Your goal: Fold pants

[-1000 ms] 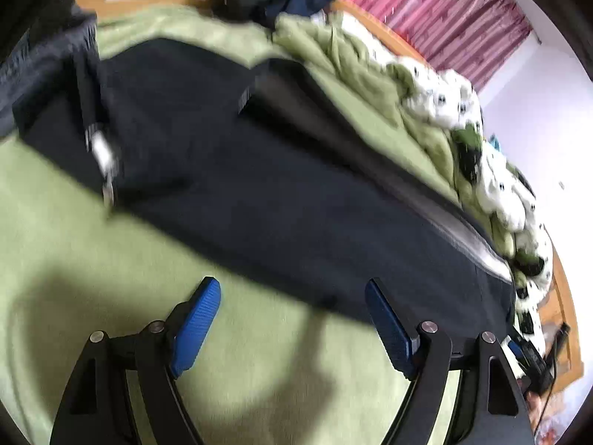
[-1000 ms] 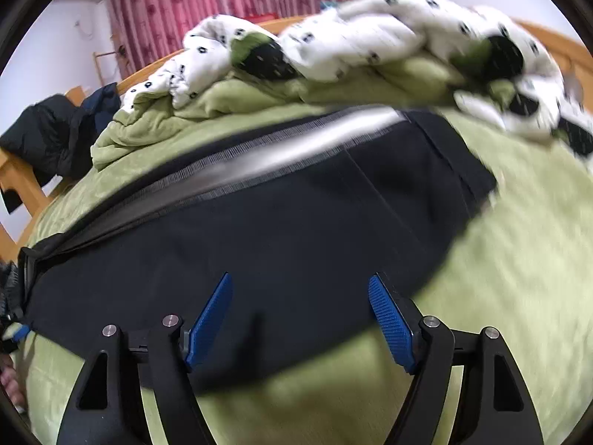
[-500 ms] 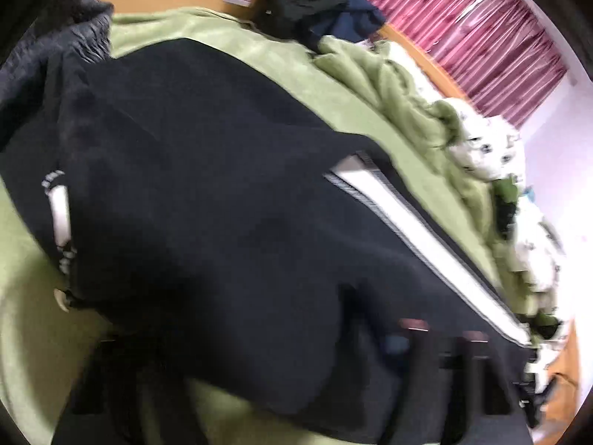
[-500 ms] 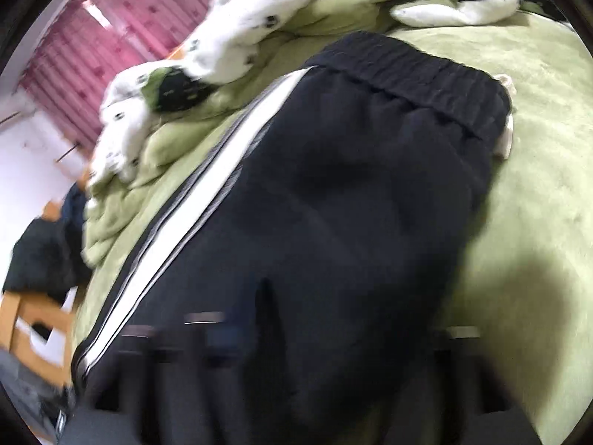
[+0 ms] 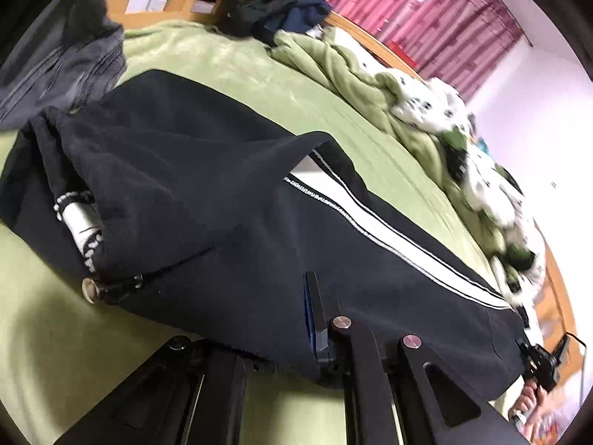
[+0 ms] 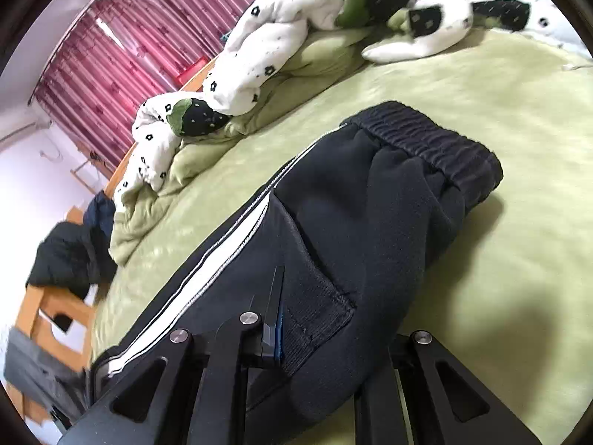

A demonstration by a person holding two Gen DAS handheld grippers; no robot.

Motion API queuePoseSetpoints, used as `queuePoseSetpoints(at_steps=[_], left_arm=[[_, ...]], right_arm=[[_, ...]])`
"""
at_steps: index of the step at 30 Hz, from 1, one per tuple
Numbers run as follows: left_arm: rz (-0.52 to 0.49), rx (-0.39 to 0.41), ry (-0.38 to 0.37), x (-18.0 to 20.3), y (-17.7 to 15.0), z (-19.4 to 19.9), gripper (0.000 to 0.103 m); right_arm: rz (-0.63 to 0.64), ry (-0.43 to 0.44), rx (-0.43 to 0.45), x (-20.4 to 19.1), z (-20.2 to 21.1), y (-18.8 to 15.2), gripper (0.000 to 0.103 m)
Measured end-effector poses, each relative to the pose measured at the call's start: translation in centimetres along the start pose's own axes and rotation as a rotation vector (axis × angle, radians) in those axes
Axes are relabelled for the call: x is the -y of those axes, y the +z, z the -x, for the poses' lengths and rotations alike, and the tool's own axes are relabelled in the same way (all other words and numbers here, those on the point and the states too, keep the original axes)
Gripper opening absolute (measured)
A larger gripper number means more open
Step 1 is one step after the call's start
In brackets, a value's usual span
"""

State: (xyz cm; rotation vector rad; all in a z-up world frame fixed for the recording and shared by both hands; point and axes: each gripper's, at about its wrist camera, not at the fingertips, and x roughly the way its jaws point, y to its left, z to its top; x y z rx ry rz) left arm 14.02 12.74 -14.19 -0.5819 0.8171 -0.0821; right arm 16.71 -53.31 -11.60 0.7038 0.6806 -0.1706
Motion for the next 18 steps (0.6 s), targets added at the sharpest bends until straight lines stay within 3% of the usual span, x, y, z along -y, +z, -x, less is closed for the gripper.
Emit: queuePoseSetpoints(at_steps=[5,8,11,12,13,14,18], left_arm=[[-0.038,-0.071,-0.07,0.3,-6.8,4.0,0.01],[-0.114,-0.079,-0.04,1.6,-9.8,5.3,0.011],[-0.169,-0.064,0.033,2.2,-11.0,5.4,0.016],[-0.156,-0.065,0.03,2.1,-11.0,5.6,0.019],[-0.137,-0.07,0.024,2.0,-10.9,5.8,0.02],[-0.125,-0.085,0.018,1.9,-10.8,6.1,0.027],[-0.198,-0.072,0.068,2.7,-11.4,8.2,0.052]], right_arm=[[0.066,-0.014,-0.029,6.6,8.4,-2.2,0.013],[0.086,-0.049,-0.03,9.8,11.3,-3.7,0.014],[0.062,-0.069,-0.098,11.9,10.7,-5.1,0.018],[0.049,-0.074,-0.105,12.4,10.5,-5.4,0.022],[0.037,-0.082,-0.103,13.1,10.5,-5.9,0.032],[0.028,-0.078,-0.082,13.5,10.9,-6.3,0.041],[0.004,-0.064,0.0,15.3,12.9,-6.9,0.054]])
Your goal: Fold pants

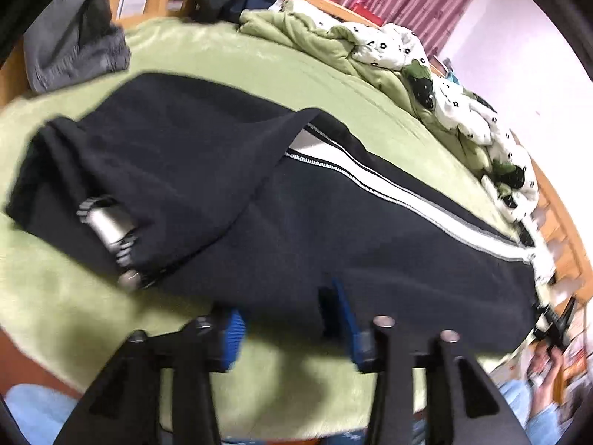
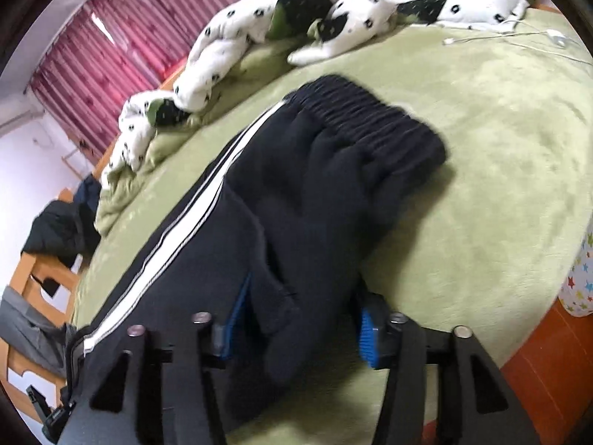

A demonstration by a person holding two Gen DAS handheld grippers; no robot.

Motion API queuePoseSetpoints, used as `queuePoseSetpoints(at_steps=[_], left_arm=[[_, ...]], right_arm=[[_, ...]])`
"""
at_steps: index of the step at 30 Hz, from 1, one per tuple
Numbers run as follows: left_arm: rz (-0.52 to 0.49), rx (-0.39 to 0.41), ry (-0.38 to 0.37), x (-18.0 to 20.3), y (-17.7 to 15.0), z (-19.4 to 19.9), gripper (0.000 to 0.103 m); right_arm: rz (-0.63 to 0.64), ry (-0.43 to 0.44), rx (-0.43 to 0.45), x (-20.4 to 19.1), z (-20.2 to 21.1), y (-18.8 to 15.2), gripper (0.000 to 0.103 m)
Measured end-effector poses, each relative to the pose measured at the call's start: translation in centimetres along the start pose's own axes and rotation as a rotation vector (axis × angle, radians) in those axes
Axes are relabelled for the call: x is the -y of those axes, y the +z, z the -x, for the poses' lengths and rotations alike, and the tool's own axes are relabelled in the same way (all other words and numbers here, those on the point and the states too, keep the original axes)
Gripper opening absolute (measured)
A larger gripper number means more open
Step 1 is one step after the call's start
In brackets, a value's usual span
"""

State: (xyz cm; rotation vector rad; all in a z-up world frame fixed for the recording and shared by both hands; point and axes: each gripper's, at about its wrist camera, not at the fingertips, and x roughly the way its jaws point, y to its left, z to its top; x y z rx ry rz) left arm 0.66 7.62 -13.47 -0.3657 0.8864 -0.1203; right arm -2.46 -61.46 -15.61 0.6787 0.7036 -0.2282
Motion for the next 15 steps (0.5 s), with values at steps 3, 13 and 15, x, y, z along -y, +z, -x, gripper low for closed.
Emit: queuePoseSetpoints(at_steps=[3,13,15], left_arm=[[-0.047,0.018,0.045,0.6,-1.1,1.3,0.055],[0.048,0.144,0.179,-0.3,0.0,3.9,0.055],[0.055,0.133,0.198,-1.0,0.3,3.6,0.054]], right_arm=[[-0.029,-0.009,0.038,0.5,-0.5,1.5,0.062],[-0.075,-0.006,0.084,0.7,-2.4,8.6,0.048],[-0.044,-0.06,0.057,0.0,-2.6,8.8,0.053]])
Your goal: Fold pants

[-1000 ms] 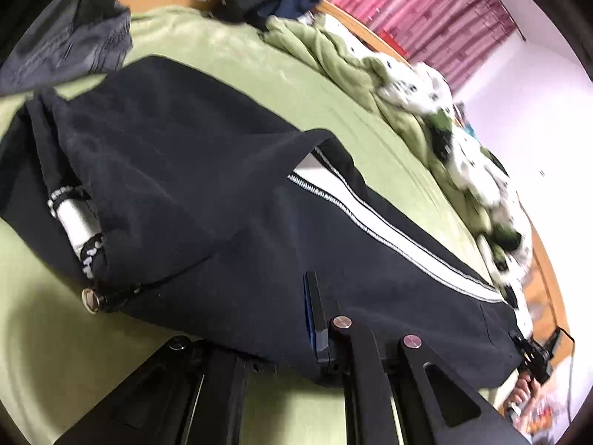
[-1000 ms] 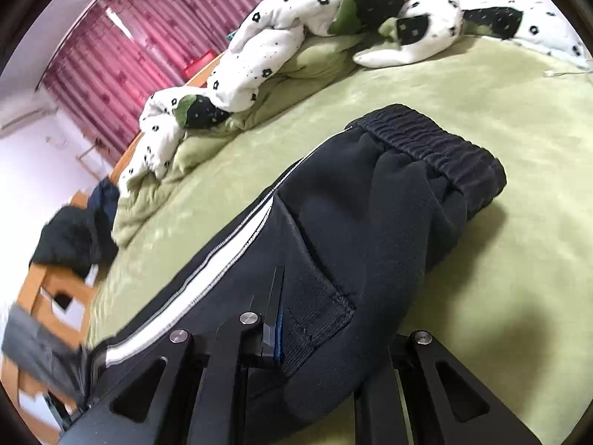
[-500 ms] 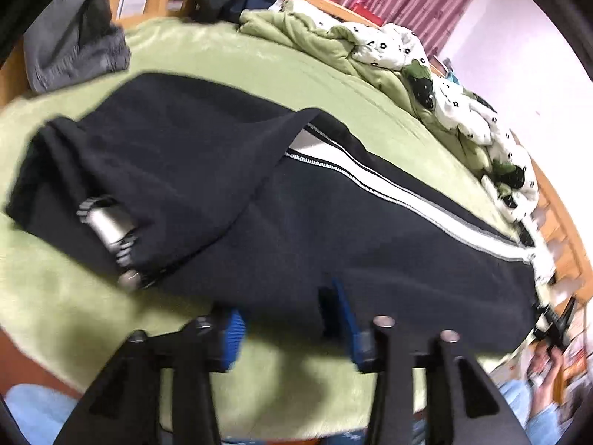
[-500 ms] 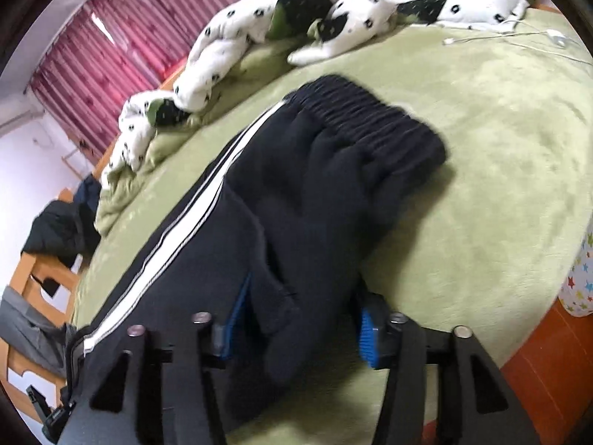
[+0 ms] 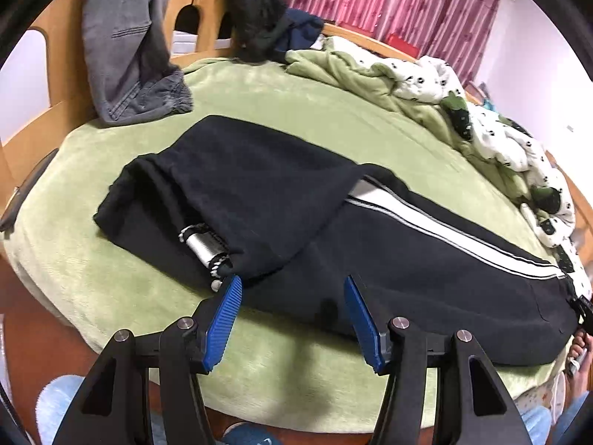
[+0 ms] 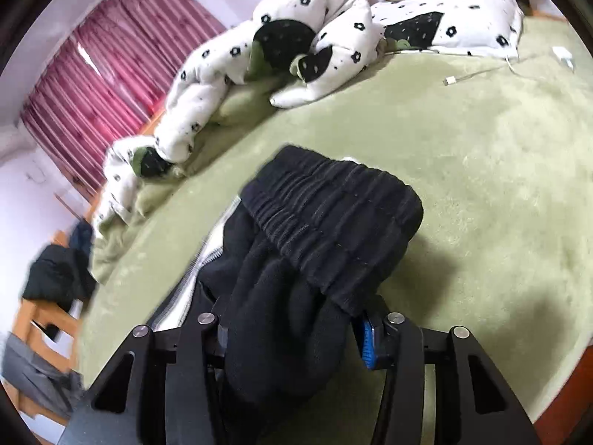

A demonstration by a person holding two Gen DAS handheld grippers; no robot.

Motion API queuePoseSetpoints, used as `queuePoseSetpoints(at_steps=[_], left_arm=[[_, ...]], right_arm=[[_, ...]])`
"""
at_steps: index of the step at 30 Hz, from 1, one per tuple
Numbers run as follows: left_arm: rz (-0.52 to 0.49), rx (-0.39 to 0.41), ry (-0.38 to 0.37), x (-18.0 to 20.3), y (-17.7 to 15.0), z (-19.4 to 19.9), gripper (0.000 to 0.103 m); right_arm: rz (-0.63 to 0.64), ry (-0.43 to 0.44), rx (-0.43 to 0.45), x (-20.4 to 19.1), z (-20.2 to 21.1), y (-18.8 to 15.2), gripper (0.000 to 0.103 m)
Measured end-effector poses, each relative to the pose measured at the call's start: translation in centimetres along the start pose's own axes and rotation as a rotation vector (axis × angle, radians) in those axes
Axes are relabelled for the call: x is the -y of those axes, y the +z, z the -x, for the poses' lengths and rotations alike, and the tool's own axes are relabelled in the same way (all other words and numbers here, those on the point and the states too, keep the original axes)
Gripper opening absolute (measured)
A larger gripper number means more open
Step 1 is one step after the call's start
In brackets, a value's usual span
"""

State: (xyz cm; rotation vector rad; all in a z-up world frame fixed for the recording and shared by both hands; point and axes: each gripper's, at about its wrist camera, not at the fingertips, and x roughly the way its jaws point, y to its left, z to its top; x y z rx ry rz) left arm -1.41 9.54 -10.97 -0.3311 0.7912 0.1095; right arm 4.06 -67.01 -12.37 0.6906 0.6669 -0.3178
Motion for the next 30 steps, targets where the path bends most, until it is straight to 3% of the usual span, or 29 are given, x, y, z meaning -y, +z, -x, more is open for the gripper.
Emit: queuePoseSetpoints(at_steps=[1,4,9,14,16,18,19,24,26,30], left_arm=[[0.0,-0.003,0.001,-0.1,0.0,-0.1,0.054],[0.012,0.034,0.013,-0.8,-0.2,0.5,0.053],[-0.023,0.062,0.006,-1.6,0.2,0.8,0.053],[-0.113,0.036,-0.011,-1.6,0.3,-0.7,0.053],[-0.156,0.034,-0.001,-1.6,0.4,-1.6,0.044],[-0.209,0.032,0.044,-1.4,0.8,-2.5,0.01],[-0.234,0.036,0.047,-1.5,1.3,-2.8,0.009],[-0.213,0.221,0.077,-2.9,7.6,-2.4,0.009],[-0.178,0.208,0.051,-3.6,11.1,-3.6,0.009],[-0.194,0.126,0.019,-4.1,14.9,-6.4,0.013]], right_arm=[[0.026,-0.049,-0.037,-0.3,-0.5,-0.2,0.058],[0.069,-0.085,-0.117,0.4,-0.7,-1.6,0.058],[0.064,-0.106,-0.074,1.5,3.5,-5.8,0.058],[0.047,-0.165,-0.005,0.5,7.7,-8.8,0.058],[0.047,-0.171,0.019,-0.7,8.8,-9.2,0.058],[0.054,-0.182,0.055,-2.3,9.9,-9.5,0.058],[0.054,-0.185,0.079,-3.2,10.4,-9.9,0.058],[0.06,-0.151,0.121,-7.9,10.7,-11.5,0.058],[0.098,-0.145,0.102,-10.1,10.0,-12.3,0.058],[0.159,-0.145,0.055,-13.5,8.2,-13.6,0.058]])
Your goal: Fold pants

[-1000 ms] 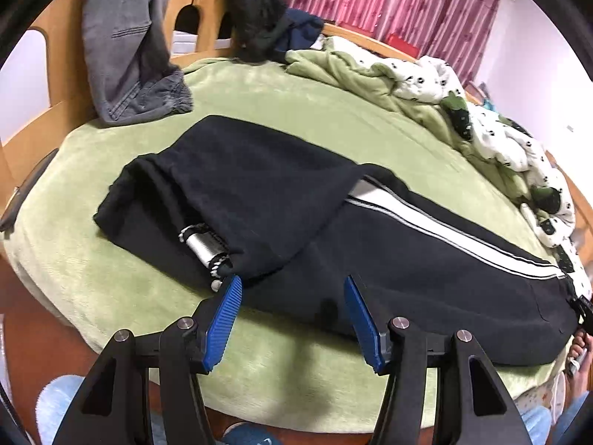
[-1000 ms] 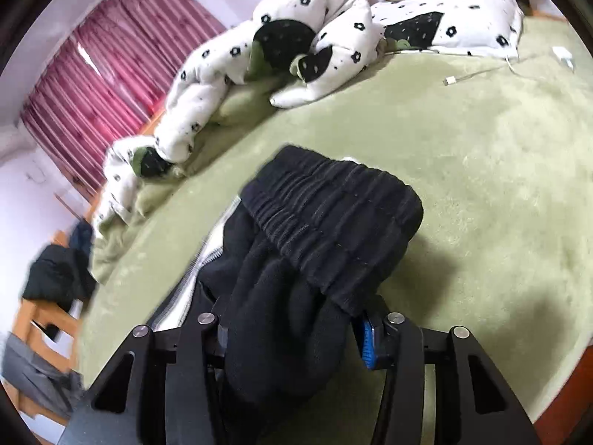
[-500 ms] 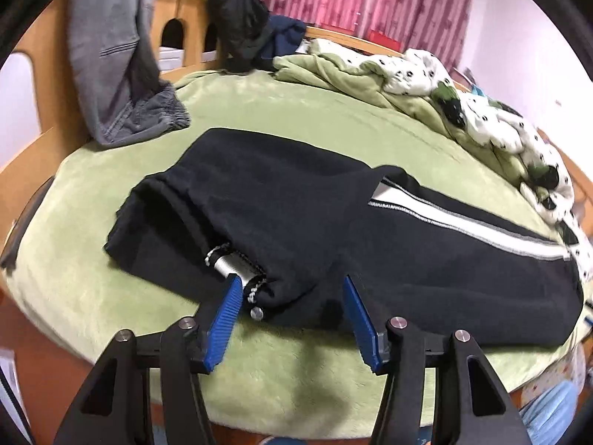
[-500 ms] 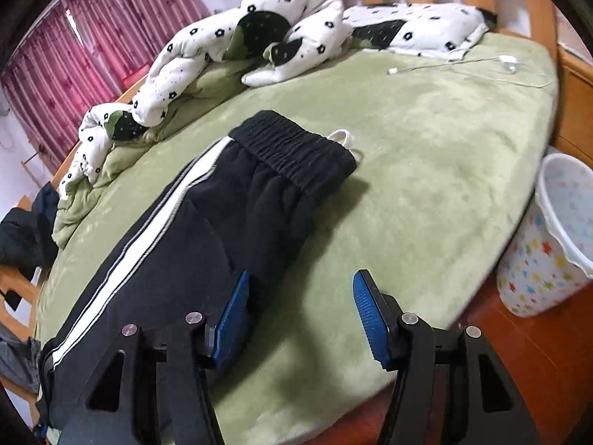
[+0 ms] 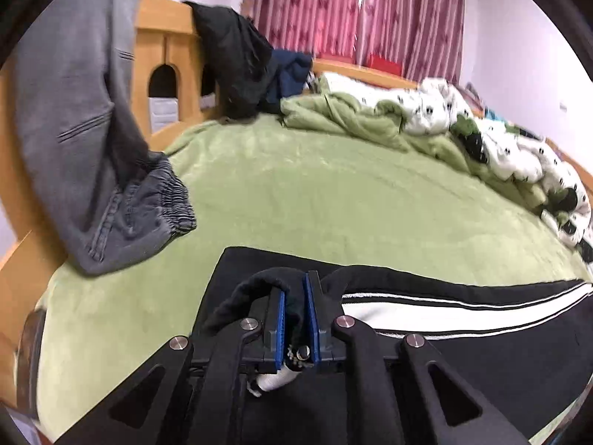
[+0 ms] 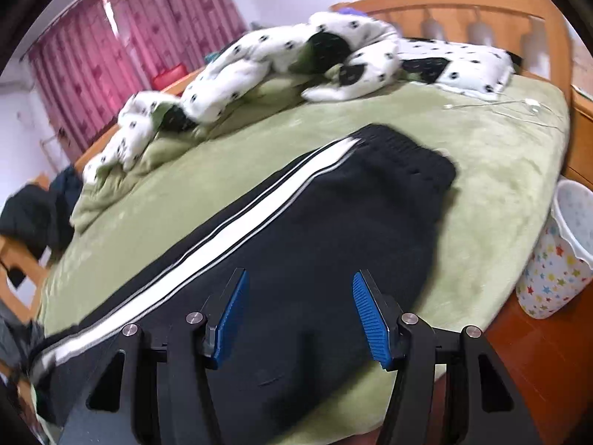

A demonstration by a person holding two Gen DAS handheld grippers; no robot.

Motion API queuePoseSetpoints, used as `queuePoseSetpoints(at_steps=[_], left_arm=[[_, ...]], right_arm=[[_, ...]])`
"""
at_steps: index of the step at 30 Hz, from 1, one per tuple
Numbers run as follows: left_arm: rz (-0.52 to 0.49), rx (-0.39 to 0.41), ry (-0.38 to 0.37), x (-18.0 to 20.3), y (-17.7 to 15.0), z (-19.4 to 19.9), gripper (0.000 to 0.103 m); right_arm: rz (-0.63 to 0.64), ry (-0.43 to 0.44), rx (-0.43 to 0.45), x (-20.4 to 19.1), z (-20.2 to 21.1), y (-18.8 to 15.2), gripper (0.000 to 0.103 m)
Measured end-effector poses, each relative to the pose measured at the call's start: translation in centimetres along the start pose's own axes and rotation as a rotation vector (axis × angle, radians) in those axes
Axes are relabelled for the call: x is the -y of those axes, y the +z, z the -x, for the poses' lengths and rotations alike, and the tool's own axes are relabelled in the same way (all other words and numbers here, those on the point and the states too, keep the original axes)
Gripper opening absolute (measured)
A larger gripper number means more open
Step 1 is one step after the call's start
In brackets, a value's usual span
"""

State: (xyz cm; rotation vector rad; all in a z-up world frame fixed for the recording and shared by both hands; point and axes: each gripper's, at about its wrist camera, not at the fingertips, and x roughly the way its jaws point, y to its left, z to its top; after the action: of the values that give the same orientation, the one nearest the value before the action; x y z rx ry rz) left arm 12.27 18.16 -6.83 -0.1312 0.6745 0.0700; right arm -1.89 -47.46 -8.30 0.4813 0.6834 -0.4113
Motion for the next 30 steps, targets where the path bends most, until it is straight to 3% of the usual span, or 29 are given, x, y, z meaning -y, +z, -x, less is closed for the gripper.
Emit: queuePoseSetpoints(at_steps=[2,4,6,8,12,19,22,23,24,26,27,29,30], left_arm=[[0.001,-0.052,-0.008,-0.6,0.4,-1.1,0.013],[0.051,-0.056,-0.05,-1.8,0.1,-1.1,0.017],[0.099,-0.058,-0.105,-3.1,-0.4,-1.3,0.045],[0.088,-0.043,-0.086,-3.5,-0.7,-1.5,0.068],[0.026,0.008,-0.051,-3.8,-0.2,-1.6,0.067],[0.016,-0.118,0.027,-4.1,0.7,-6.5,0.067],[0.051,-0.143,-0.021,-4.3,1.2,-7.9,0.047],[0.057,-0.145,-0.046,-4.1,1.4,-8.4,0.025],[0.042,-0.156,-0.043,-3.7,1.5,-8.8,0.016],[-0.03,-0.146,-0.015,-2.6,1.8,-9.2,0.015],[-0.057,-0.102,0.015,-2.3,1.9,-8.6,0.015],[-0.034,-0.028,0.025,-3.1,2.2,-7.4,0.015],[0.016,-0.046,0.031,-4.0,2.2,-7.8,0.015]], right_arm=[[0.032,0.001,-0.039,-1.9,-0.8,-0.6,0.058],[0.062,0.007,-0.053,-3.1,-1.0,-1.2,0.058],[0.104,-0.007,-0.055,-4.4,-1.1,-2.2,0.058],[0.128,-0.015,-0.061,-5.3,-1.1,-3.1,0.058],[0.134,-0.003,-0.088,-6.1,-1.3,-4.7,0.058],[0.108,-0.008,-0.148,-6.6,-3.1,-5.9,0.058],[0.076,0.009,-0.165,-6.7,-3.4,-5.9,0.058],[0.073,0.019,-0.166,-6.8,-3.4,-5.8,0.058],[0.076,0.025,-0.165,-7.0,-3.4,-5.7,0.058],[0.091,0.024,-0.163,-7.5,-3.7,-5.3,0.058],[0.103,0.022,-0.16,-8.0,-3.8,-5.0,0.058],[0.117,0.026,-0.155,-8.5,-4.1,-4.6,0.058],[0.125,0.031,-0.148,-8.8,-4.2,-4.2,0.058]])
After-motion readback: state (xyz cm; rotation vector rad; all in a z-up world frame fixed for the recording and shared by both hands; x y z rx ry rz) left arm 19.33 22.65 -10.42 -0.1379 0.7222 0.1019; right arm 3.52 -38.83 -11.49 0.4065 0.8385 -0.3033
